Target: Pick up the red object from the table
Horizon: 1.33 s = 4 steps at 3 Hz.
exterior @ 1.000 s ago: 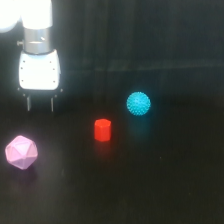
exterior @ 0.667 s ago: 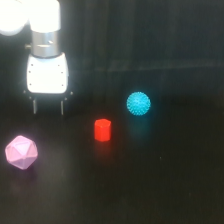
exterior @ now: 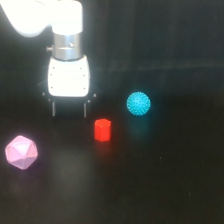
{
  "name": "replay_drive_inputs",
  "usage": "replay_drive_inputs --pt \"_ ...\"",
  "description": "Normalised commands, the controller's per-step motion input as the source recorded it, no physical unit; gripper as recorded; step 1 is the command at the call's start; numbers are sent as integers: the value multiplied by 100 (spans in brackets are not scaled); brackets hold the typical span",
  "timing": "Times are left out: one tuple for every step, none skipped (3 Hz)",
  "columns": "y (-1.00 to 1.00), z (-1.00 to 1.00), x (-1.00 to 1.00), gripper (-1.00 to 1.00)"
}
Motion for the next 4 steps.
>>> replay_drive_inputs --pt "-90 1 100 100" --pt "-72 -57 -2 79" --pt "-100 -100 -51 96" --pt "-38 -100 -78 -16"
